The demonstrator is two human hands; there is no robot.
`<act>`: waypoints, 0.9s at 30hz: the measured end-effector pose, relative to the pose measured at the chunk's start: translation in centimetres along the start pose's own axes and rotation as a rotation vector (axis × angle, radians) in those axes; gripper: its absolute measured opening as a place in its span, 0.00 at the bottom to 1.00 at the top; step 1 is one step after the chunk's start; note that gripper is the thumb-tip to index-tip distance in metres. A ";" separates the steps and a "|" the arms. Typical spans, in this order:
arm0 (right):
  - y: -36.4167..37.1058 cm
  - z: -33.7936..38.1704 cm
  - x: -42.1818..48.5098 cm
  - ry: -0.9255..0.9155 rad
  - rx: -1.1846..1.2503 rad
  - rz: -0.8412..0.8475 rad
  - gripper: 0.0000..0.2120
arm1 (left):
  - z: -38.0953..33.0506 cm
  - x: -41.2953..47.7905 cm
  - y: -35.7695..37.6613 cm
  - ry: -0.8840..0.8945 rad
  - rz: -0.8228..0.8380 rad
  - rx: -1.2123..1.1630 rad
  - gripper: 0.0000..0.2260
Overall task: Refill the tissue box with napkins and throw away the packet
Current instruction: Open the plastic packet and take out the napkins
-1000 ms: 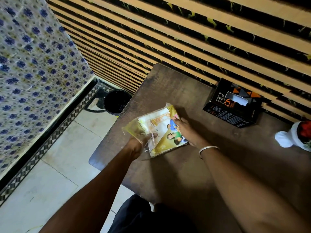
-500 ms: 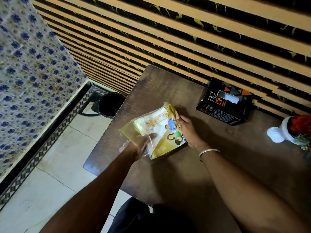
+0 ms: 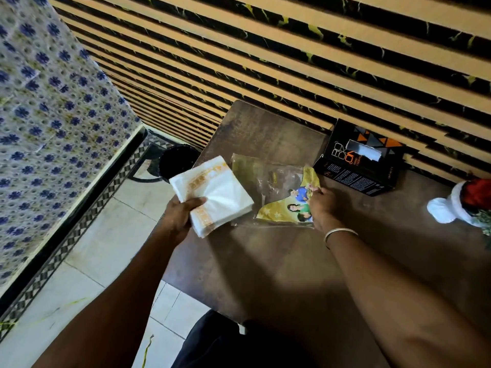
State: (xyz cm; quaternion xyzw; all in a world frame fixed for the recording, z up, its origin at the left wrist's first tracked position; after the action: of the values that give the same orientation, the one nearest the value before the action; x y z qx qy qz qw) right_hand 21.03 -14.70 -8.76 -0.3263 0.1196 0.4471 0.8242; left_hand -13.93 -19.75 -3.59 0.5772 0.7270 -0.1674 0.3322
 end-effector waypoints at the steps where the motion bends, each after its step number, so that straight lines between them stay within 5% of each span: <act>1: 0.2 -0.4 0.3 0.018 0.005 -0.017 0.14 | -0.4 0.0 -0.6 0.019 -0.018 -0.028 0.22; 5: 1.0 0.1 -0.7 0.071 0.112 -0.038 0.13 | -1.2 -0.1 -2.9 0.034 -0.006 -0.167 0.24; 8: 1.7 0.8 -1.7 0.084 0.132 -0.044 0.14 | -1.5 -1.2 -3.4 -0.036 0.105 -0.243 0.13; 11: 2.7 1.2 -2.0 0.089 0.158 -0.052 0.13 | -1.4 -2.1 -3.5 -0.077 0.193 -0.229 0.18; 15: 4.4 2.2 -1.9 0.072 0.222 0.002 0.09 | -0.9 -3.3 -3.1 -0.102 0.264 -0.107 0.09; 18: 5.4 3.3 -1.7 0.046 0.203 0.051 0.07 | 0.3 -3.4 -2.3 -0.146 0.354 0.031 0.25; 21: 6.0 4.7 -1.6 -0.004 0.171 0.107 0.10 | 1.3 -3.4 -0.9 -0.203 0.404 0.186 0.18; 27: 6.3 6.9 -0.6 0.023 0.223 0.151 0.12 | 3.5 -1.5 0.6 -0.277 0.490 0.422 0.21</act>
State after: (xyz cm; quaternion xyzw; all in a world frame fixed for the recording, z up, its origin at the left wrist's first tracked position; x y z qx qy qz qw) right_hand 14.90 -8.23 -5.94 -0.2276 0.2021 0.4883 0.8179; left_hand -12.16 -22.86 -4.98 0.7623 0.4641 -0.3061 0.3313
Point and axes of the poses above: each hand's wrist, its own x-axis towards the middle knuckle, its own y-axis out of the palm, z = x × y, the point moved 2 cm from there along x, towards the middle knuckle, and after that the axes turned 6 degrees about x, right-handed, at the moved point
